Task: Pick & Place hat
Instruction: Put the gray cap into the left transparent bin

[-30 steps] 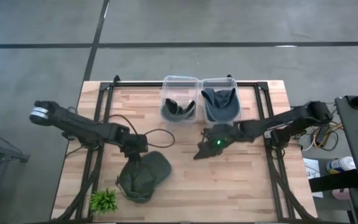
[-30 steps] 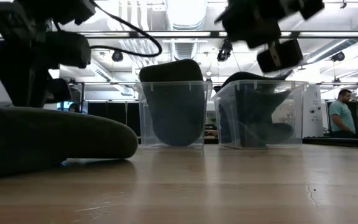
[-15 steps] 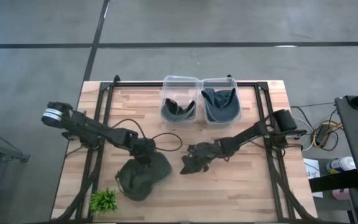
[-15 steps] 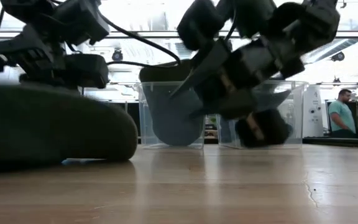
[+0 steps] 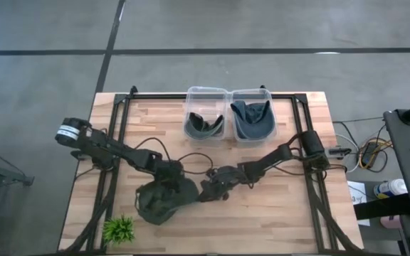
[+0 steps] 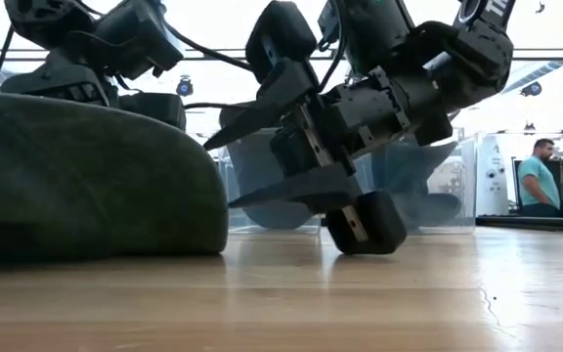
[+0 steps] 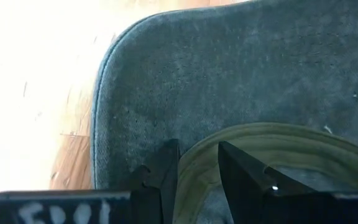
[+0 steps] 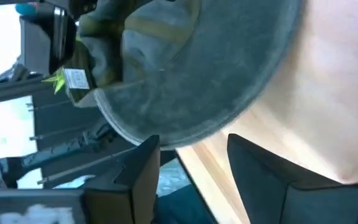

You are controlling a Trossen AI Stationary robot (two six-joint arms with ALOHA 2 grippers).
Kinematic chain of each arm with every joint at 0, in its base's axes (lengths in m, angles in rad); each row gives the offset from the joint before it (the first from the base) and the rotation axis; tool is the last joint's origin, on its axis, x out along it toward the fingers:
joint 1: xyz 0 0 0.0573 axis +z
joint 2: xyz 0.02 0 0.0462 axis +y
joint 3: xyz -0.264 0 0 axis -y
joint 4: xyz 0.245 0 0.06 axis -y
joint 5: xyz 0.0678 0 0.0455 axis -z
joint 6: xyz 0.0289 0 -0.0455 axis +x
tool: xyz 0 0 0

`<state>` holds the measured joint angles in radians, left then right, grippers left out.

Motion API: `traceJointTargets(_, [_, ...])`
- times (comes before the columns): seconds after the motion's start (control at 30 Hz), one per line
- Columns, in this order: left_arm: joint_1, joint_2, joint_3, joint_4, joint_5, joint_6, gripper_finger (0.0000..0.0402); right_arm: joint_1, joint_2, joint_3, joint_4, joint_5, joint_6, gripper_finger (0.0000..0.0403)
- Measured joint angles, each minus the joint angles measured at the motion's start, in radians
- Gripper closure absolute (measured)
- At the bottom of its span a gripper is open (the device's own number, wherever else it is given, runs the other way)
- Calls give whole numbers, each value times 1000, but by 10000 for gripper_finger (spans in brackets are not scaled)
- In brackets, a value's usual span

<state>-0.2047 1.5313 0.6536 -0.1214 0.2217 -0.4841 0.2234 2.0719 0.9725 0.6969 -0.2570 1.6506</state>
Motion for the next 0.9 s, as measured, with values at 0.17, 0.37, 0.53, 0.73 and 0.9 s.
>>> traceJointTargets(0.17, [2, 1, 0, 1, -5, 2, 284, -7, -13, -25, -3, -54, 67, 214])
traceJointTargets(0.37, [2, 2, -1, 48, -20, -35, 284, -10, -8, -22, -2, -41, 147, 215])
traceJointTargets(0.53, [2, 4, 12, 61, -69, -37, 284, -14, -8, -16, -13, -29, 158, 215])
traceJointTargets(0.73, [3, 4, 28, 138, -93, -41, 284, -13, -7, -16, -25, 42, 179, 216])
traceJointTargets(0.9, [3, 5, 34, 139, -93, -59, 284, -13, -8, -14, -46, 71, 192, 216])
